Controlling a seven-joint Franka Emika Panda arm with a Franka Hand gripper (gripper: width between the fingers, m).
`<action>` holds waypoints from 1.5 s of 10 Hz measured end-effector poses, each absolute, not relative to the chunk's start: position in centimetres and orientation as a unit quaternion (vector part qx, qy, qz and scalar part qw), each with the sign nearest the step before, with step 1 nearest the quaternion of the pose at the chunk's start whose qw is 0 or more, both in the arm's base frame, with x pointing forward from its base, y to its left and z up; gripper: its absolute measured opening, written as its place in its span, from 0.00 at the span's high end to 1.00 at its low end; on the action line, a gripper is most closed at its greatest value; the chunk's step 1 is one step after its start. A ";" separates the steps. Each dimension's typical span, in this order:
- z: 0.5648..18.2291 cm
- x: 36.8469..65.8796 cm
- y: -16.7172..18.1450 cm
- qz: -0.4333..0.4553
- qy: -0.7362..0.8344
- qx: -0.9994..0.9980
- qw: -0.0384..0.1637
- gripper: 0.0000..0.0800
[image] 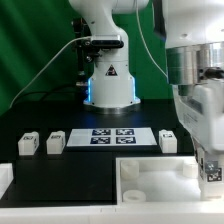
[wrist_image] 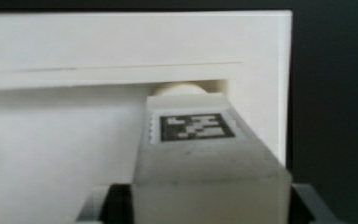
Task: Assemble one leg
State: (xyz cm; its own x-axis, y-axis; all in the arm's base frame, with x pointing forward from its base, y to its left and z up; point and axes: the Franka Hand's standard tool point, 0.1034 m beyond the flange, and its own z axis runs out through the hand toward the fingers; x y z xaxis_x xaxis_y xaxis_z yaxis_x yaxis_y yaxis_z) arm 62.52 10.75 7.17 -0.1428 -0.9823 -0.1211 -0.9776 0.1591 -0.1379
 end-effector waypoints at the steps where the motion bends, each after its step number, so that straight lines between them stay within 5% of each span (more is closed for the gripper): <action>1: 7.1 62.5 10.9 -0.008 0.778 -0.622 0.092 0.63; 3: 7.0 62.5 10.9 -0.009 0.771 -0.630 0.091 0.33; 4: 7.0 62.5 10.9 -0.010 0.760 -0.643 0.091 0.33; 5: 6.9 62.4 11.2 -0.013 0.742 -0.664 0.088 0.22; 12: 6.9 62.7 12.2 -0.049 0.436 -0.896 0.065 0.19; 15: 7.4 63.2 12.9 -0.058 0.162 -0.985 0.020 0.19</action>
Offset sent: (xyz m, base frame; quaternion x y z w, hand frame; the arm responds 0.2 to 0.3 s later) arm 0.0000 0.0000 0.0000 0.0000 0.0000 -0.0899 0.9960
